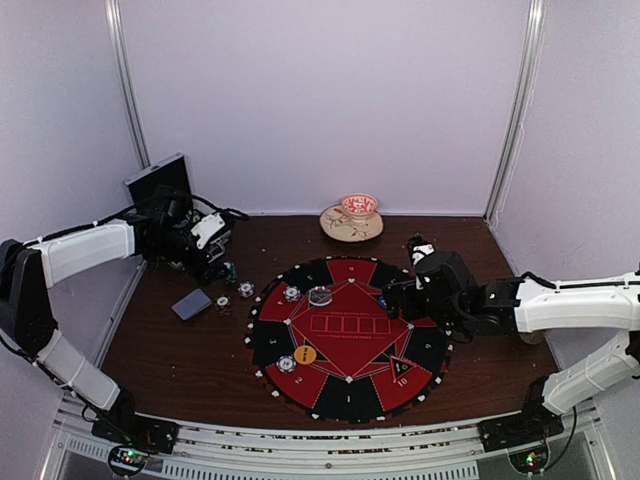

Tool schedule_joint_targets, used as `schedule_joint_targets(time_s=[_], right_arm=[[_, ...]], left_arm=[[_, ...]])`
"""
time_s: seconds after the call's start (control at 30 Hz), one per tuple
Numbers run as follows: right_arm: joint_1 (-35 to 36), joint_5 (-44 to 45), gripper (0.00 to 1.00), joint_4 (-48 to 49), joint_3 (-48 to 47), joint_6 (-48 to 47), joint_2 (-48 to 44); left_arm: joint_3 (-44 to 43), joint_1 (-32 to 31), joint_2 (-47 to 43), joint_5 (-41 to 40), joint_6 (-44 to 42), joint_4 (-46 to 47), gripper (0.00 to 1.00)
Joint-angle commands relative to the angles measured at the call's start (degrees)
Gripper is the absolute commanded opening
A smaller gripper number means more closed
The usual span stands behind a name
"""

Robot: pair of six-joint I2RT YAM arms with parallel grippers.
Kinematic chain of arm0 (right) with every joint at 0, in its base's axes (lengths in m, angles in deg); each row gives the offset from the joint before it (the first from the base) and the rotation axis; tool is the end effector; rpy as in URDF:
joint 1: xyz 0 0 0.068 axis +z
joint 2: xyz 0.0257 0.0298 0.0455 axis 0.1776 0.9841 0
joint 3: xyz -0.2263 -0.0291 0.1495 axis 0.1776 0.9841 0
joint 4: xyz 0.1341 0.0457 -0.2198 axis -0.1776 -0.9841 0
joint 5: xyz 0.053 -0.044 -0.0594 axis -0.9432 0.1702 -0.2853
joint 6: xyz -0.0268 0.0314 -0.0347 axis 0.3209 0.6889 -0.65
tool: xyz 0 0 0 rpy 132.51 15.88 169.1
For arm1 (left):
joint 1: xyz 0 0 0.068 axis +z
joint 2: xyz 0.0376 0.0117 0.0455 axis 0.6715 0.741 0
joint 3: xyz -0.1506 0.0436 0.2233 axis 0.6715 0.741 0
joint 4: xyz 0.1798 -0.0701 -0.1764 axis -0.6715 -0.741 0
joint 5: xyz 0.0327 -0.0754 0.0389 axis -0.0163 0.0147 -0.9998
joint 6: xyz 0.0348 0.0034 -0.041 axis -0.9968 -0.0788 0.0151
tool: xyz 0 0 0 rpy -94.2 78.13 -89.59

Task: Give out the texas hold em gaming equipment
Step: Pick up the pile of poker chips from the pile of poker chips.

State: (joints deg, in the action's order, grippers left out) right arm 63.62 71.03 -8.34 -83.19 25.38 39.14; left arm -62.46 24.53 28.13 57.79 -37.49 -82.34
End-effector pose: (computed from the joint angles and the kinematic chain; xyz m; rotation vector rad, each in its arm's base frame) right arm 0.1736 0.2096 0.2297 -0.2905 2.1649 0.3332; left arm 0.3034 -0.1037 0.2504 0.9544 2.2206 -0.1788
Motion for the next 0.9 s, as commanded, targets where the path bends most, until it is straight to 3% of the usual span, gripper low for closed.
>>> schedule_joint_targets(time_s=[0.0, 0.2, 0.87], right_arm=[[0.4, 1.81, 1.0, 1.55, 1.68, 0.44, -1.14], [0.54, 3.02, 1.0, 1.27, 0.92, -0.11, 0.59], [0.62, 5.28, 1.0, 0.11, -1.11, -0.7, 5.58]], left_arm=[[-2.5, 0.98, -0.11, 3.45, -3.11, -1.03, 0.98], [3.58, 1.24, -1.94, 4.52, -1.63, 4.46, 0.98], [2.64, 1.65, 3.1, 3.14, -0.2, 3.82, 0.96]])
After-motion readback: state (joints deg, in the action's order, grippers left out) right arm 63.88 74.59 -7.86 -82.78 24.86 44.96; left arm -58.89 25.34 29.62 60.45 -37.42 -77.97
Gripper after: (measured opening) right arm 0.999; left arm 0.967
